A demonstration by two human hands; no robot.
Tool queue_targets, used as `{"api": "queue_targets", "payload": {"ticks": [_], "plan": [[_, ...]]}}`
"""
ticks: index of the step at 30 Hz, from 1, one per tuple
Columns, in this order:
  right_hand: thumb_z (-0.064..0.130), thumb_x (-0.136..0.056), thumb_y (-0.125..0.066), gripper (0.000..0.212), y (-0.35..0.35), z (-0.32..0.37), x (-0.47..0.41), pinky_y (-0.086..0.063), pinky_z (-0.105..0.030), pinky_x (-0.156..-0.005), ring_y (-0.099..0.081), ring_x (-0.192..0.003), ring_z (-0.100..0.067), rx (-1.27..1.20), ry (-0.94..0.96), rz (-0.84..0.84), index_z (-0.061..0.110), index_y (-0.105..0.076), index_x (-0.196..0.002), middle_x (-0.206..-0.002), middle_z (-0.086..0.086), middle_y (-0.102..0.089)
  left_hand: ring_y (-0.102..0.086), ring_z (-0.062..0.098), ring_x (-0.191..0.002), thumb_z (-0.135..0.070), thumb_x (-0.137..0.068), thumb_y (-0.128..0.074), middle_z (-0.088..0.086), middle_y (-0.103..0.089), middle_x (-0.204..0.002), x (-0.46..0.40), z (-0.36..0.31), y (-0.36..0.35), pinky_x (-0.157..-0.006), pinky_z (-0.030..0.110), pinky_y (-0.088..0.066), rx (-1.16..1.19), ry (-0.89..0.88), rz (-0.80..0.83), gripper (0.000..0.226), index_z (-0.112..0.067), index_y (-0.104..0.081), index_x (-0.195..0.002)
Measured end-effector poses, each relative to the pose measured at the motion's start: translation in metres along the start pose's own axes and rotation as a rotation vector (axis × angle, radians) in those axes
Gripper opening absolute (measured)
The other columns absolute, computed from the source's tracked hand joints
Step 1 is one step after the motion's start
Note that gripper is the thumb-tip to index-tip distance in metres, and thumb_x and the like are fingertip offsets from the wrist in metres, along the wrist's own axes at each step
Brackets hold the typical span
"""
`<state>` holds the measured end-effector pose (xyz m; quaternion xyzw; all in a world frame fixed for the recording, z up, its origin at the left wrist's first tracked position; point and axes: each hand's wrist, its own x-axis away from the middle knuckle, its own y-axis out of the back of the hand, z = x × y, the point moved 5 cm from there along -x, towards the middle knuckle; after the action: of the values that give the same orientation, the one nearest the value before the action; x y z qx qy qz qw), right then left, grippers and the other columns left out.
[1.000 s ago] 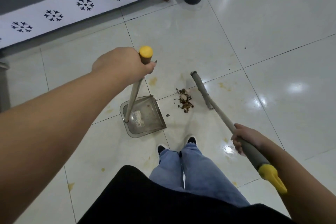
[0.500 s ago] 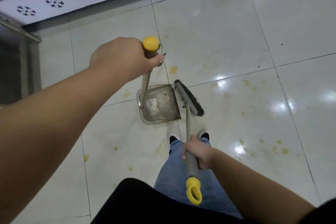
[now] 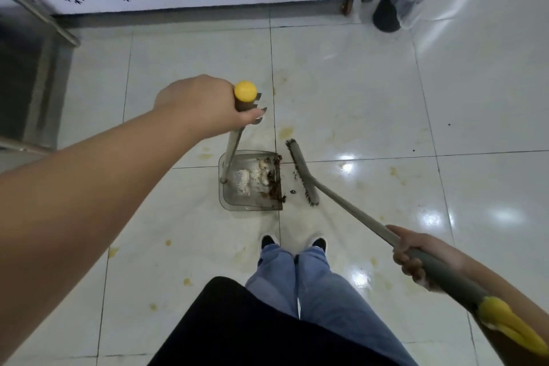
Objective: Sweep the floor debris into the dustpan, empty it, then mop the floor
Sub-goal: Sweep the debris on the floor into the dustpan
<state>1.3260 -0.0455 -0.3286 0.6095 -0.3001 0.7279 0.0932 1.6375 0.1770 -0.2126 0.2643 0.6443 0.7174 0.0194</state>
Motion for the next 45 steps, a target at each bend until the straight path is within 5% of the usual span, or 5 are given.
{"api": "queue_targets", "payload": {"ticks": [10,19,27,38,45], "plan": [[-0.002,-0.085,-0.039,0.024,-0.039,0.020,-0.081,-0.039,-0.017,-0.039,-0.041,-0.029,-0.014,0.258,0.015,-0.270,0.008,-0.040,-0.063,-0.038,-0.006,-0.044,-0.038,0.013,-0.051,-0.080,-0.073,-0.042,-0.001,-0.045,-0.060,0.004,0.017,-0.004,-0.046,0.023,-0.023,0.007,-0.005,-0.024,0.059,-0.022,-0.046,-0.060],[0.000,-0.084,-0.037,0.036,-0.142,-0.030,-0.117,-0.037,-0.018,-0.038,-0.041,-0.035,-0.013,0.258,-0.120,0.032,0.007,-0.042,-0.050,-0.044,-0.005,-0.041,-0.038,0.013,-0.051,-0.081,-0.071,-0.042,-0.002,-0.044,-0.061,-0.002,0.039,-0.008,-0.047,0.022,-0.023,0.019,0.018,-0.036,0.060,-0.022,-0.048,-0.061],[-0.002,-0.089,-0.036,0.053,-0.094,0.013,-0.049,-0.035,-0.011,-0.029,-0.040,-0.028,-0.009,0.356,-0.104,-0.034,0.003,-0.036,-0.141,-0.046,-0.003,-0.042,-0.043,0.008,-0.050,-0.082,-0.068,-0.040,-0.005,-0.048,-0.054,0.042,0.117,-0.031,-0.045,0.022,-0.025,0.097,0.078,-0.024,0.055,-0.028,-0.046,-0.056],[0.001,-0.088,-0.042,0.057,-0.069,0.039,-0.005,-0.036,-0.011,-0.029,-0.040,-0.025,-0.010,0.629,-0.021,-0.139,0.000,-0.031,-0.143,-0.039,-0.004,-0.045,-0.042,0.010,-0.053,-0.078,-0.072,-0.045,-0.002,-0.049,-0.059,0.123,0.127,-0.045,-0.046,0.022,-0.026,0.202,0.433,-0.124,0.057,-0.023,-0.047,-0.058],[0.007,-0.090,-0.039,0.025,-0.015,0.067,0.001,-0.035,-0.009,-0.028,-0.040,-0.021,-0.010,0.574,-0.022,-0.142,0.008,-0.042,-0.066,-0.033,-0.002,-0.042,-0.045,0.023,-0.053,-0.081,-0.070,-0.043,0.009,-0.050,-0.058,0.211,0.129,-0.040,-0.049,0.027,-0.032,0.335,0.852,-0.263,0.069,-0.014,-0.052,-0.059]]}}
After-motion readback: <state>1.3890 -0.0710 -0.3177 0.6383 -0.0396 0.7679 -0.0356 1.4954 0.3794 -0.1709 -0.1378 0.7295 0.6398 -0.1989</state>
